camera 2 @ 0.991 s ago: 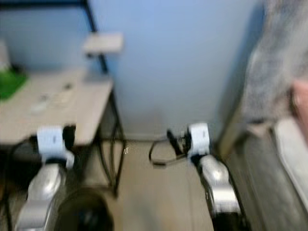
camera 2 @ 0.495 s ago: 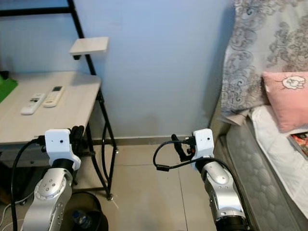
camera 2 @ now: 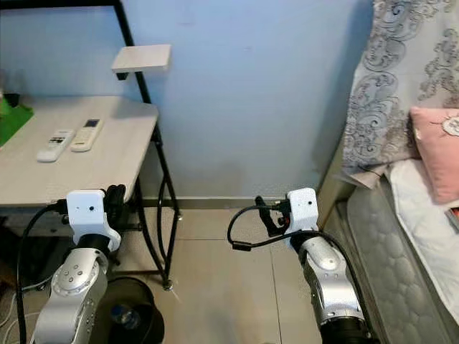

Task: Clean up the room

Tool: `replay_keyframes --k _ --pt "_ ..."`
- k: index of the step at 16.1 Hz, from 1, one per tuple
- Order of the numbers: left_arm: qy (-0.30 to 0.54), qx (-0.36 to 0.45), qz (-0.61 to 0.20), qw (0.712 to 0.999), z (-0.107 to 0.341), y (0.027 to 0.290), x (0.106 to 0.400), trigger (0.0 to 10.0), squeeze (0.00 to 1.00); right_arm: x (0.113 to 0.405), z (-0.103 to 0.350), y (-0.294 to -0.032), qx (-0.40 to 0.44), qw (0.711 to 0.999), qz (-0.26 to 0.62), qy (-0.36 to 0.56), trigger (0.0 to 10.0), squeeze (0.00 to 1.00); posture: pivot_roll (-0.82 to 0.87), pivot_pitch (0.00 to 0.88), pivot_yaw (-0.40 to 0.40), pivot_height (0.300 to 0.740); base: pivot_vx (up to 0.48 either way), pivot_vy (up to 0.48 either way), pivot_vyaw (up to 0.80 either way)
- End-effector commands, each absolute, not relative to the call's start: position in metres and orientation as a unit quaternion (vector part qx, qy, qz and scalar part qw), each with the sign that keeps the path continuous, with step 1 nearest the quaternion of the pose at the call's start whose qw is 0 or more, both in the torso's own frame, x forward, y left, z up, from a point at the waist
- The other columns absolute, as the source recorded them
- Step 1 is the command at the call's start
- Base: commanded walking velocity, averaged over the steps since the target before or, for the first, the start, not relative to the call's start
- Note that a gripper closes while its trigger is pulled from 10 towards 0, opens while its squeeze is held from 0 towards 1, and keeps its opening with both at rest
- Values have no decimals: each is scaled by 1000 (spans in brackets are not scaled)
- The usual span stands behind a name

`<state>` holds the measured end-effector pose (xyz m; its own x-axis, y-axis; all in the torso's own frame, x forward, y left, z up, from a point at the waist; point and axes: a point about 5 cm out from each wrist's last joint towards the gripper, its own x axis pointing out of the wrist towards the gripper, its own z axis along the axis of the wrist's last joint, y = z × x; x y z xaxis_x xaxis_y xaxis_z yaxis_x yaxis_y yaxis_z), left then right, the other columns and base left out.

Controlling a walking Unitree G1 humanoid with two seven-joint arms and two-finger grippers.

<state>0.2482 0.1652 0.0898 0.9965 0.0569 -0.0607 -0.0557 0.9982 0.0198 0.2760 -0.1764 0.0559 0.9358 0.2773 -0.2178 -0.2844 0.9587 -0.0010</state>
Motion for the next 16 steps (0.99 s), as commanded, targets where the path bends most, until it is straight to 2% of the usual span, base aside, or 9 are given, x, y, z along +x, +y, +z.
replay_keyframes --k 1,14,15,16 --pt "30 10 25 999 90 166 249 10000 0 277 56 -176 -20 983 142 112 10000 0 -121 0 84 740 0 0 0" --pt "30 11 25 999 90 166 249 10000 0 277 56 -175 -17 983 144 109 10000 0 -121 0 84 740 0 0 0" --pt "35 19 16 999 89 167 253 10000 0 280 55 -171 -4 985 133 106 10000 0 -119 0 127 740 0 0 0" --pt "44 25 4 999 87 167 258 10000 0 284 55 -168 13 987 120 103 10000 0 -126 0 127 740 0 0 0"
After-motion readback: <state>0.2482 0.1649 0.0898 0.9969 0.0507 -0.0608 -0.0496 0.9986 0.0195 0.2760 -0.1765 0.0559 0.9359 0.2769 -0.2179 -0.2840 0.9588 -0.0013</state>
